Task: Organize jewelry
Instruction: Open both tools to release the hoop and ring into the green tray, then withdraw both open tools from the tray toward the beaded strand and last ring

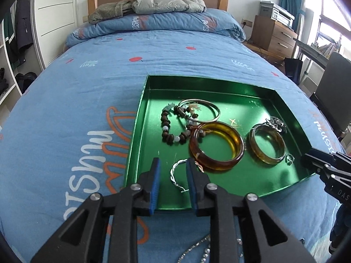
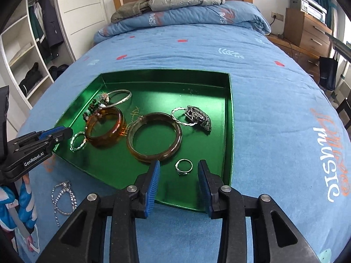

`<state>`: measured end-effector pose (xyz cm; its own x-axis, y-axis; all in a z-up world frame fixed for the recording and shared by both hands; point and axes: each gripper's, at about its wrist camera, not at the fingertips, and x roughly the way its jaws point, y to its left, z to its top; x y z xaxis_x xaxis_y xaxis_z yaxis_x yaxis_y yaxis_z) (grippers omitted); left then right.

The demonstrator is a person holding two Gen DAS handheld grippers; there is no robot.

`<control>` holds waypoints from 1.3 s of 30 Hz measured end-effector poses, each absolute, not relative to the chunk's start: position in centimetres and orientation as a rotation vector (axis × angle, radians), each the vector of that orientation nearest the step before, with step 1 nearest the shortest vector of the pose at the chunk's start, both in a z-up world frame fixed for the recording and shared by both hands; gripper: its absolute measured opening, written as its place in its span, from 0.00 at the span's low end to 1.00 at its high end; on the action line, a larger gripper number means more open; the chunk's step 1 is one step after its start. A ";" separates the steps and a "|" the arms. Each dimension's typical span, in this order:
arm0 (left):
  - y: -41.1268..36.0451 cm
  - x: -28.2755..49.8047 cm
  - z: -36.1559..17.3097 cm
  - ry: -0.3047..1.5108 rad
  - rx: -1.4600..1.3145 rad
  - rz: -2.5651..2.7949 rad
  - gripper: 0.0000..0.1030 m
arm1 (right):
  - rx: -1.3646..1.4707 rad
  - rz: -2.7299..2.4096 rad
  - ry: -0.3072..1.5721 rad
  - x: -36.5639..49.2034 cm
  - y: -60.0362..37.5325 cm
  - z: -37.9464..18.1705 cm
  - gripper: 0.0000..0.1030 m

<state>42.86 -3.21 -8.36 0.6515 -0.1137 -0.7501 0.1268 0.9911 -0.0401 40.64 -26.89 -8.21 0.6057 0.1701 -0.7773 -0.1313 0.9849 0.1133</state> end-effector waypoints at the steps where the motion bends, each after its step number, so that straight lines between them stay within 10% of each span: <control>1: -3.2 42.4 -7.8 0.841 0.020 -0.133 0.22 | 0.051 0.172 0.892 40.2 -26.8 -7.7 0.38; 4: -3.1 40.3 -6.0 0.805 0.022 -0.136 0.34 | 0.058 0.168 0.854 38.4 -26.6 -5.9 0.46; 39: -1.7 14.5 3.6 0.577 0.034 -0.087 0.41 | 0.083 0.097 0.554 10.6 -26.1 4.2 0.71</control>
